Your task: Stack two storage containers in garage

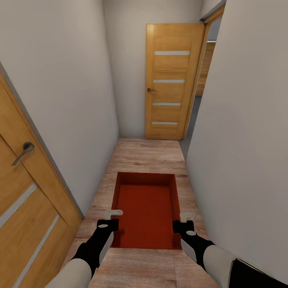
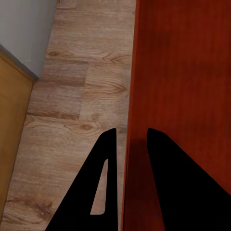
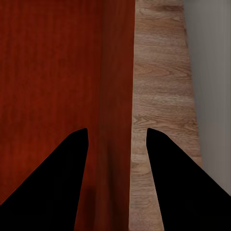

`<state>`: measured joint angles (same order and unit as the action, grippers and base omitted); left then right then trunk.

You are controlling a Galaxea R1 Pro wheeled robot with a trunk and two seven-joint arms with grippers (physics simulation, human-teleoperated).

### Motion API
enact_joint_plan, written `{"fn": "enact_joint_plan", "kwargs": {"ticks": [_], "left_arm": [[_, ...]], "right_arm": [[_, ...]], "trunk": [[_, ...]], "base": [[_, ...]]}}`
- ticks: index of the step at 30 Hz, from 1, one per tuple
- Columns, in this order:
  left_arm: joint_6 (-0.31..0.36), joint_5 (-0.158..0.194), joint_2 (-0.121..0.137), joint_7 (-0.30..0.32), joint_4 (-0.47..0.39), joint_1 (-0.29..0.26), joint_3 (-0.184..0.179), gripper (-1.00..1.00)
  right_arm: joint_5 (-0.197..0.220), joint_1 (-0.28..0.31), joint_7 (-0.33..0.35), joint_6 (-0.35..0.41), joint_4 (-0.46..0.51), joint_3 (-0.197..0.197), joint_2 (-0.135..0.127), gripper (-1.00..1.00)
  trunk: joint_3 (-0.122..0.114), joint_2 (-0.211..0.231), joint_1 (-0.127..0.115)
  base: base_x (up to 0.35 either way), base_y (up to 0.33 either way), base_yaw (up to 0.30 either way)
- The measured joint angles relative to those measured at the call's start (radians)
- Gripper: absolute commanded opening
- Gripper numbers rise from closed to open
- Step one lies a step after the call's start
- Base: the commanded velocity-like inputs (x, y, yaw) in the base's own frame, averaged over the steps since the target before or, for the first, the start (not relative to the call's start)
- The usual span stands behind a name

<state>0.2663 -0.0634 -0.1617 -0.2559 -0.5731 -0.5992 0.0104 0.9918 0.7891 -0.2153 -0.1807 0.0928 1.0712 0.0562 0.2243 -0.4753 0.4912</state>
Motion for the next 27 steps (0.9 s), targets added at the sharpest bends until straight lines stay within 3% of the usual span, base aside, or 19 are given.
{"fn": "enact_joint_plan", "kwargs": {"ticks": [27], "left_arm": [[0.0, 0.0, 0.0, 0.0, 0.0, 0.0, 0.0, -1.0]], "right_arm": [[0.0, 0.0, 0.0, 0.0, 0.0, 0.0, 0.0, -1.0]], "trunk": [[0.0, 0.0, 0.0]], "base": [[0.322, 0.0, 0.0]]}}
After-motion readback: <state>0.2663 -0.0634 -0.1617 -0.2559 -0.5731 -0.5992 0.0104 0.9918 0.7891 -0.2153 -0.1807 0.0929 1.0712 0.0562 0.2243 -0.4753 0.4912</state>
